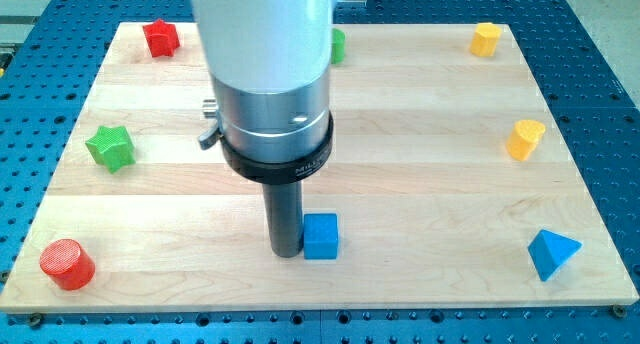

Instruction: Place the blue cube diagonally to the yellow hexagon

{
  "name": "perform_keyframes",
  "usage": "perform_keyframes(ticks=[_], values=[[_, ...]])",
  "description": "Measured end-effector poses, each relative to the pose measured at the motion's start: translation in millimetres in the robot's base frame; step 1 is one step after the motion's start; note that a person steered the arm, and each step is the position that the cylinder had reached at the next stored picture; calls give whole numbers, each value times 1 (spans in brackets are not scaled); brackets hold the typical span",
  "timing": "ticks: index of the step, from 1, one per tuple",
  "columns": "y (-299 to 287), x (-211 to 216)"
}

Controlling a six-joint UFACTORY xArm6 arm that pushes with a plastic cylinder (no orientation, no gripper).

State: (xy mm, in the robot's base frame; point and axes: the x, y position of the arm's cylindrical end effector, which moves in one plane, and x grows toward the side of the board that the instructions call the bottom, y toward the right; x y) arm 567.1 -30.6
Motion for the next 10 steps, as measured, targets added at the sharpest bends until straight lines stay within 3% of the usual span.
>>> perform_keyframes(ticks=[2,3,4,7,10], values=[[-23,47],[-8,51],[21,41],[33,-31],[44,17]])
